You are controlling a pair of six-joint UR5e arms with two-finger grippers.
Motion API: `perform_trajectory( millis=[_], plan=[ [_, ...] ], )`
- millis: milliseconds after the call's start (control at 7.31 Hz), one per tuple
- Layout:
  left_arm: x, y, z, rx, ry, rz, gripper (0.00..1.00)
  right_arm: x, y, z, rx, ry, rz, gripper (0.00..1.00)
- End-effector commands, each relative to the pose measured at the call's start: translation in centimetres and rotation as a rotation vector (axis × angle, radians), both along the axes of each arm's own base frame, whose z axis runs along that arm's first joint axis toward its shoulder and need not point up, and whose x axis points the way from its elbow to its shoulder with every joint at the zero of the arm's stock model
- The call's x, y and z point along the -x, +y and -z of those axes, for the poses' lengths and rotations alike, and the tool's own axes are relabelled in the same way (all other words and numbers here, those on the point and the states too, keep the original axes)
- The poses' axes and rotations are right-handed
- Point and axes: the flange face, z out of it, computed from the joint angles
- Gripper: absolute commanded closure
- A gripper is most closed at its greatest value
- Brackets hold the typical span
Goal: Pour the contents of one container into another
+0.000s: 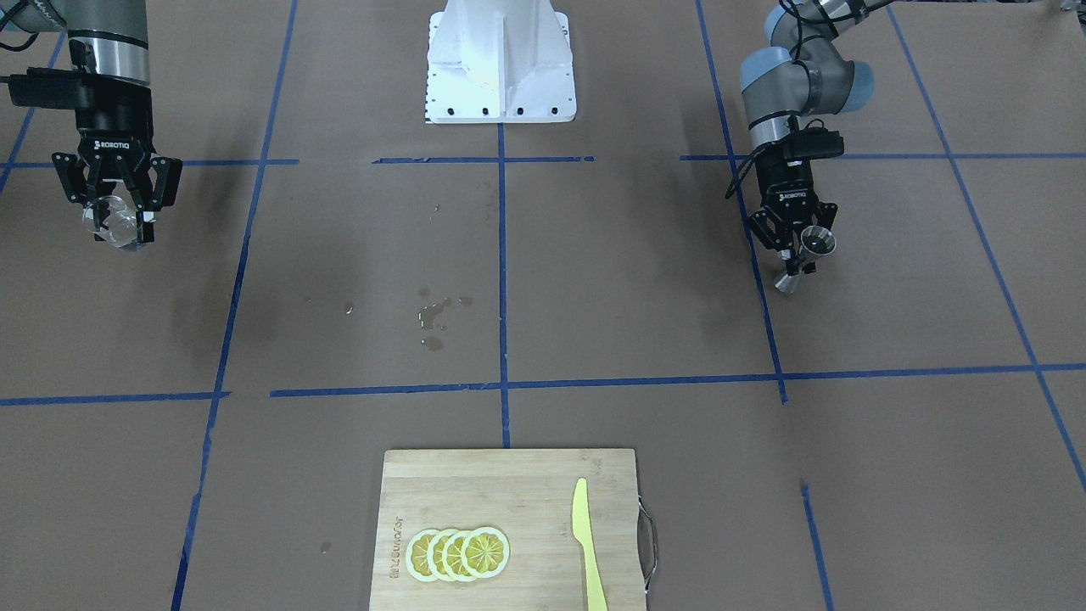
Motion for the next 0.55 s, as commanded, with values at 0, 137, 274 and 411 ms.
perform_trajectory(
  millis=[0, 137, 274, 411],
  plan=[
    [-0.1, 0.0, 0.1, 0.000, 0.002, -0.001, 0.57, 0.6, 0.3, -0.8, 0.000, -0.004, -0.019, 1.00],
    [0.0, 0.0, 0.0, 0.000, 0.000, -0.001, 0.49, 0.9, 0.6, -0.9, -0.011, 0.001, -0.020, 1.00],
    [0.0, 0.0, -0.1, 0.000, -0.003, -0.001, 0.26, 1.4, 1.1, -1.2, -0.008, -0.023, -0.038, 1.00],
    [0.0, 0.0, -0.1, 0.000, -0.003, -0.001, 0.01, 1.7, 1.3, -1.3, -0.008, -0.035, -0.044, 1.00]
  ],
)
